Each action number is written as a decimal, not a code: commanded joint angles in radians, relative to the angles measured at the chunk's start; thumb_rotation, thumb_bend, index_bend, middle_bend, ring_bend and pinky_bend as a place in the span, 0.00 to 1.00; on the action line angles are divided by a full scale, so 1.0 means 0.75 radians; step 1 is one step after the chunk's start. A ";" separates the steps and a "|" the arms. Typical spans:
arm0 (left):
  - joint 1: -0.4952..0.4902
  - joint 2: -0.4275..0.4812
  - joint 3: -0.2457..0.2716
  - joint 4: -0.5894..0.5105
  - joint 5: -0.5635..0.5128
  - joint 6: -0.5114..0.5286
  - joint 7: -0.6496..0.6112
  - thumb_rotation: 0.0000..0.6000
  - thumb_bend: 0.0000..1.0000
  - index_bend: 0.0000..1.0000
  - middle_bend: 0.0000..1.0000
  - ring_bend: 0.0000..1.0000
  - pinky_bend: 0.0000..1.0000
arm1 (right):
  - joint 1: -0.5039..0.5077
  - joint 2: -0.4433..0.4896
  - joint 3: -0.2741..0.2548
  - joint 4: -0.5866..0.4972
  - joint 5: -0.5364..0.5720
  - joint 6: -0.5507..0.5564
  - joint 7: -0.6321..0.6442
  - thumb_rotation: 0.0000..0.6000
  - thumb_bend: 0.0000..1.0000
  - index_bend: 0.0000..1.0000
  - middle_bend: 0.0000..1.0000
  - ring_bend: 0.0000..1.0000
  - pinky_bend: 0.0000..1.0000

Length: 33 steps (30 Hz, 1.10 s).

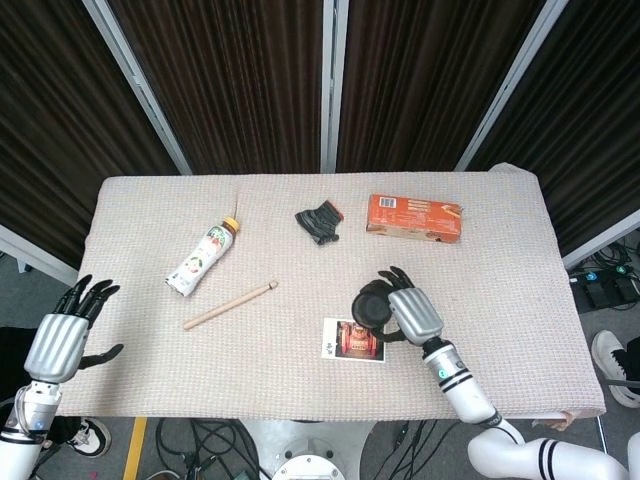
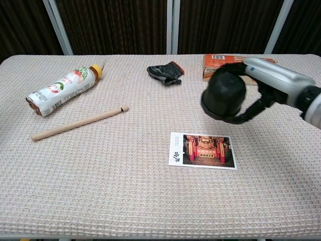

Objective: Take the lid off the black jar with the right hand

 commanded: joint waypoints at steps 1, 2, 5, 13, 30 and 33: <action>-0.005 -0.002 0.002 0.006 -0.003 -0.014 -0.012 1.00 0.13 0.14 0.11 0.00 0.15 | -0.078 0.115 0.031 -0.004 0.137 0.043 -0.050 1.00 0.22 0.43 0.48 0.10 0.00; -0.007 -0.004 0.004 0.008 -0.002 -0.019 -0.015 1.00 0.13 0.14 0.11 0.00 0.15 | -0.106 0.159 0.027 0.012 0.182 0.045 -0.040 1.00 0.22 0.43 0.48 0.10 0.00; -0.014 -0.013 0.010 0.014 0.006 -0.032 -0.007 1.00 0.13 0.14 0.11 0.00 0.15 | -0.176 0.282 0.016 0.048 0.305 0.023 0.011 1.00 0.23 0.43 0.48 0.10 0.00; -0.007 -0.007 0.005 -0.008 0.000 -0.018 0.013 1.00 0.13 0.14 0.11 0.00 0.15 | 0.033 0.103 0.005 -0.104 0.209 -0.143 -0.152 1.00 0.23 0.43 0.48 0.10 0.00; -0.019 -0.017 0.006 0.004 -0.005 -0.044 0.010 1.00 0.13 0.14 0.11 0.00 0.15 | -0.005 0.237 0.002 -0.151 0.325 -0.054 -0.192 1.00 0.24 0.42 0.47 0.10 0.00; -0.012 -0.006 0.000 -0.008 -0.018 -0.036 0.015 1.00 0.13 0.14 0.11 0.00 0.15 | 0.109 0.101 0.014 -0.191 0.277 -0.110 -0.283 1.00 0.24 0.42 0.47 0.10 0.00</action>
